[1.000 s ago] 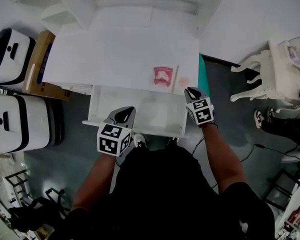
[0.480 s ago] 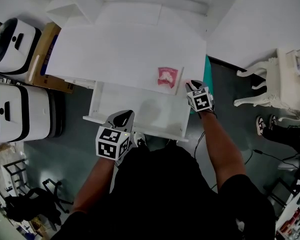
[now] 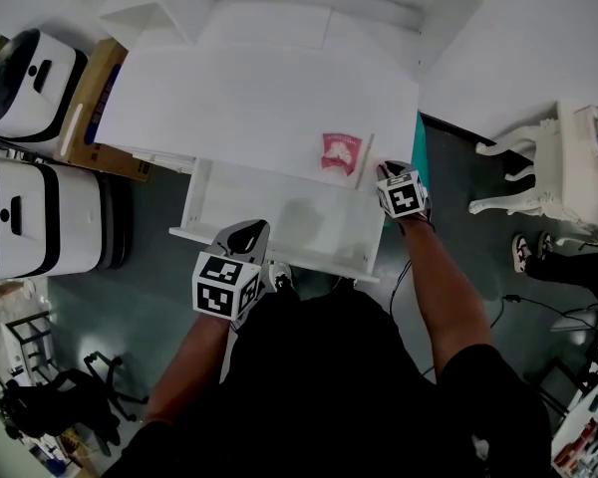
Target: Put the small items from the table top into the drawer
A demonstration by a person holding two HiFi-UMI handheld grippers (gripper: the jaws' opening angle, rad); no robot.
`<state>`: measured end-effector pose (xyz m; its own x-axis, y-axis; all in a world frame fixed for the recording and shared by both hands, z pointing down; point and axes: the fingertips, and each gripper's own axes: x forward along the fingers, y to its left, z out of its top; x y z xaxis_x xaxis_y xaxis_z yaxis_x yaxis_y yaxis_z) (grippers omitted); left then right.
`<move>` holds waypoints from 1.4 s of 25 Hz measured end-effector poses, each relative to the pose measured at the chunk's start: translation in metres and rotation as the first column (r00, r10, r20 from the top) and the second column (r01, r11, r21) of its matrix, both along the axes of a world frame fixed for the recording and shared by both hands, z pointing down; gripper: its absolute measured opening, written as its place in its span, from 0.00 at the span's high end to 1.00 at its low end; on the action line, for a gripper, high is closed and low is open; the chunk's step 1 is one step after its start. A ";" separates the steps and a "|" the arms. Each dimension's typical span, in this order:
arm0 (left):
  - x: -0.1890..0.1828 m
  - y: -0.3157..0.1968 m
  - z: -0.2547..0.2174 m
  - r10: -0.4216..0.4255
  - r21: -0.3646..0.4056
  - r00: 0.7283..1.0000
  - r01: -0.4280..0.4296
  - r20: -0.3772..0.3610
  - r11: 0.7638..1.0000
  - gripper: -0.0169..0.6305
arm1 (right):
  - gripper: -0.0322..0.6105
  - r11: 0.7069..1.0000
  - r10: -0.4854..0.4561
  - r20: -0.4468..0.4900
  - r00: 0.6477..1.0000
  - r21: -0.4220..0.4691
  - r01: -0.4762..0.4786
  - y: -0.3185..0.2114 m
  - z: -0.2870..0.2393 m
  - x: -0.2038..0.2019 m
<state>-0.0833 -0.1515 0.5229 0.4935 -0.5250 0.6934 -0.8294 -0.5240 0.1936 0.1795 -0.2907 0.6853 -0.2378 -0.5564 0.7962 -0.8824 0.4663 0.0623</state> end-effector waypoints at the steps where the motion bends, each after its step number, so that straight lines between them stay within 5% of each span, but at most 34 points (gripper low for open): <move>1: -0.001 0.000 0.000 0.001 0.001 1.000 -0.001 -0.002 1.000 0.96 | 0.84 1.000 0.000 -0.002 1.000 0.001 0.000 0.000 -0.001 0.000; 17: 0.001 -0.004 0.005 0.067 0.016 0.997 -0.066 -0.033 0.998 0.96 | 0.85 0.996 -0.045 0.030 0.999 0.083 0.042 0.048 -0.055 -0.027; 24: -0.002 -0.002 0.011 0.079 0.007 0.996 -0.079 -0.041 0.997 0.96 | 0.85 0.987 -0.157 0.076 0.985 0.059 0.153 0.096 -0.054 -0.077; 35: -0.020 0.006 0.013 0.029 -0.008 0.999 -0.030 -0.040 1.000 0.96 | 0.85 0.882 -0.470 -0.022 0.882 -0.057 0.468 0.116 0.039 -0.160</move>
<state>-0.1034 -0.1460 0.5356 0.5363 -0.5040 0.6770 -0.8051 -0.5463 0.2311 0.0198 -0.1743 0.7241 -0.4337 -0.3472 0.8314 -0.5573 0.8285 0.0552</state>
